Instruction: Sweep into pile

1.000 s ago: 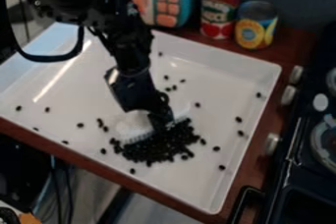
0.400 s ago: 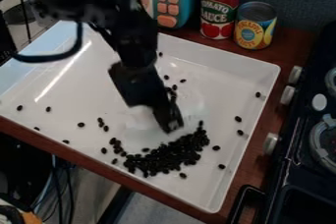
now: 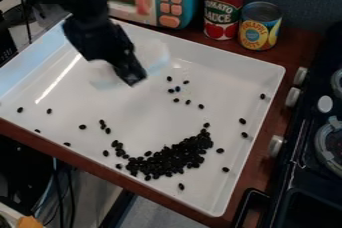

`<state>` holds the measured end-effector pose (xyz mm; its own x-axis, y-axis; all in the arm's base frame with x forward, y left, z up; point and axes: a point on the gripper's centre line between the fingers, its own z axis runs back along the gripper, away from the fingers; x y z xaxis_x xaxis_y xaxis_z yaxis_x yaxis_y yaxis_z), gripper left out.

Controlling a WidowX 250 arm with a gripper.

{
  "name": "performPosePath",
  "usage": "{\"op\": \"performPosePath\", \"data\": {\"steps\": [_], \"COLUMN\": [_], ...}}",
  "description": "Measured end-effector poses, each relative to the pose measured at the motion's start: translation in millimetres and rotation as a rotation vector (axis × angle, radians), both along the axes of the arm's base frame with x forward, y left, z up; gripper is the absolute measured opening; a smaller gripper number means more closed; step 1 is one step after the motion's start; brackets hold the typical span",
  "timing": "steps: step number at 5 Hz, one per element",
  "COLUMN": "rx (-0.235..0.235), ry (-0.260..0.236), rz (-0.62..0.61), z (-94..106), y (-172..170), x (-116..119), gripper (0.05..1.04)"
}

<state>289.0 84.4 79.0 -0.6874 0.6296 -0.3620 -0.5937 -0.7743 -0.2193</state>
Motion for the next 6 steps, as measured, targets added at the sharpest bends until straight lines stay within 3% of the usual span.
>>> {"op": "performPosePath", "data": {"steps": [3,5,6], "rx": [0.057,0.027,0.014], "ry": [-0.012,0.008,0.036], "rz": [0.272,0.331,0.336], "z": [-28.9,-25.8,-35.6], "y": [136.9,158.4,156.1], "x": [-3.7,-19.9,-32.5], "gripper": [0.755,0.755,0.755]}}
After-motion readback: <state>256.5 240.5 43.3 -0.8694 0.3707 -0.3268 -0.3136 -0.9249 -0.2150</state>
